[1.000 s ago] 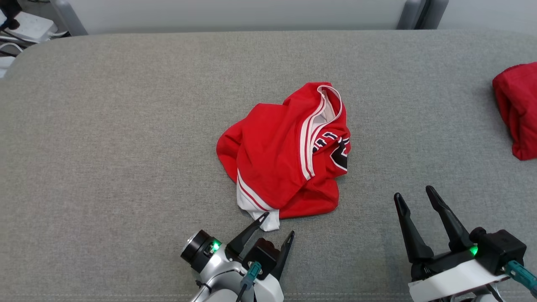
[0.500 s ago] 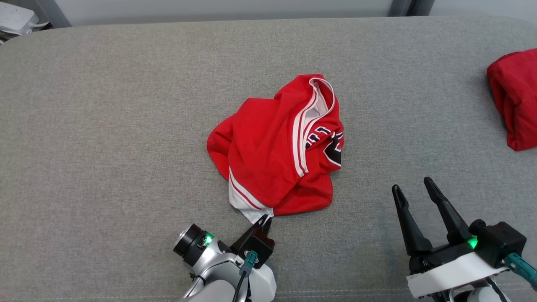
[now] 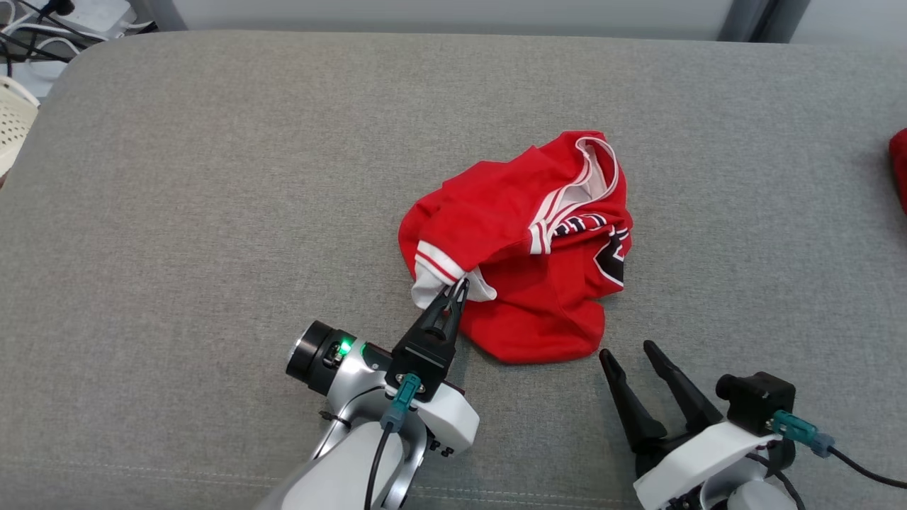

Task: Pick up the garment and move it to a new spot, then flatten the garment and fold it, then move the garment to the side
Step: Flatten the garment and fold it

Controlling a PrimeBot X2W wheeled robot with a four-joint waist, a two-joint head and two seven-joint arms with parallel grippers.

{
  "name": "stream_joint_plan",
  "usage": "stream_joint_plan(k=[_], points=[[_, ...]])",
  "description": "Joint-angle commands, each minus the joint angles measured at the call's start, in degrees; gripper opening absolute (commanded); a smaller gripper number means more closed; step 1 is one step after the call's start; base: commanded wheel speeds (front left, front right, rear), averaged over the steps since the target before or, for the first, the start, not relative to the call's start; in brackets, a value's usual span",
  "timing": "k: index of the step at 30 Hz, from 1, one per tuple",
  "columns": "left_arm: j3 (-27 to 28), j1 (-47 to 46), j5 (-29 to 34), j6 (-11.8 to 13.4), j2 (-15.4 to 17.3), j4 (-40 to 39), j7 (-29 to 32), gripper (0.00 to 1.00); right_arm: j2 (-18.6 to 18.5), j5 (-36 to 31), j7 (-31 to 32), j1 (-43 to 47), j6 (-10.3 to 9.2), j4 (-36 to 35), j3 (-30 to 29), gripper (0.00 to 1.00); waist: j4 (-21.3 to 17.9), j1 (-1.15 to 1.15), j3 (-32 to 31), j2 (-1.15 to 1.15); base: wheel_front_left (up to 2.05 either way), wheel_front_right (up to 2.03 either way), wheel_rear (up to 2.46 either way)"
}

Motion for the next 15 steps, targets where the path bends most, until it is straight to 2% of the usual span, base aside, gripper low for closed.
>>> stream_joint_plan(k=[1, 8, 15], points=[[2.6, 0.1, 1.2, 0.0, 1.1, -2.6, -0.3, 0.00, 0.5, 1.3, -0.4, -1.4, 0.00, 0.2, 1.9, 1.00, 0.9, 0.00, -0.2, 0.00, 0.00, 0.00, 0.00], [6.4, 1.0, 4.0, -1.5, 0.9, -7.9, -0.3, 0.00, 1.9, 4.8, -0.4, -5.2, 0.00, 7.9, 5.5, 1.00, 2.7, 0.00, 0.0, 0.00, 0.00, 0.00, 0.00], [7.5, 1.0, 5.9, -3.0, 0.2, -9.2, -0.3, 0.00, 3.7, 6.9, -0.4, -8.3, 0.00, 13.8, 5.7, 1.00, 3.9, 0.00, 0.6, 0.00, 0.00, 0.00, 0.00]])
